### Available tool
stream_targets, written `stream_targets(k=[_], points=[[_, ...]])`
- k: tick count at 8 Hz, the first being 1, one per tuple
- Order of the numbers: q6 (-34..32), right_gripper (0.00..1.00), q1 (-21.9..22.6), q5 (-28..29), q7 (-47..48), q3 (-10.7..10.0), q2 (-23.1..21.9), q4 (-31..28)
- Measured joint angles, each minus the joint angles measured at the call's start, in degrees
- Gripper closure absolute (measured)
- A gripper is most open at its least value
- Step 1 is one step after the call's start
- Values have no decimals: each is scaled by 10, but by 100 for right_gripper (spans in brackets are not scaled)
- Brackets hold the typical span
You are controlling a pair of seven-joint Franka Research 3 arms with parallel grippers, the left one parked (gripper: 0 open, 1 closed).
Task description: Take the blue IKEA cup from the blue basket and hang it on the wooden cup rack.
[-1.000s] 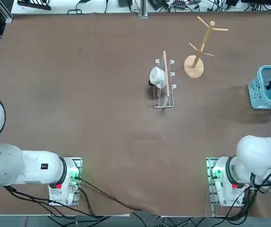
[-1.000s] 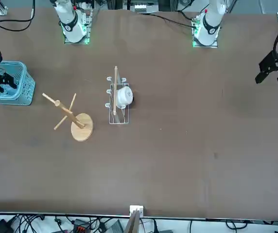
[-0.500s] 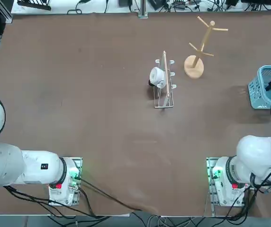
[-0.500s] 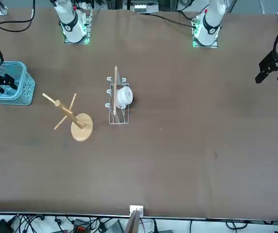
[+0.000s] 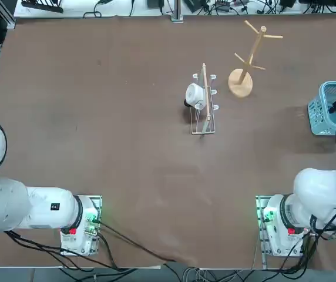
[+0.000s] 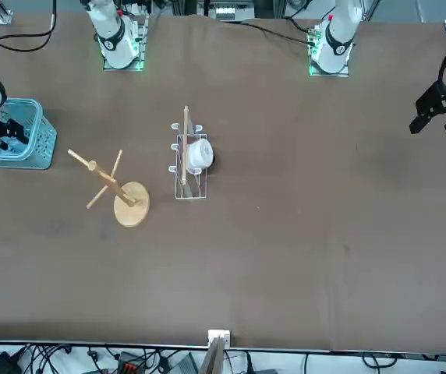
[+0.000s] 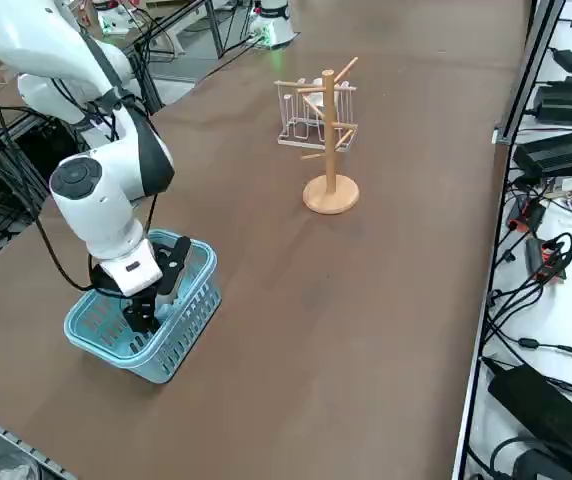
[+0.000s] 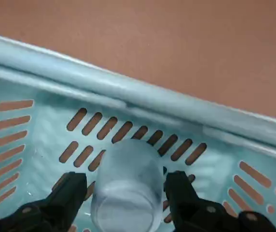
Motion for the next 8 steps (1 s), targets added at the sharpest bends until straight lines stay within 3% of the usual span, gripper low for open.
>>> stream_targets(k=[8], points=[[-11,0,-12,1,-17,0,0,0]])
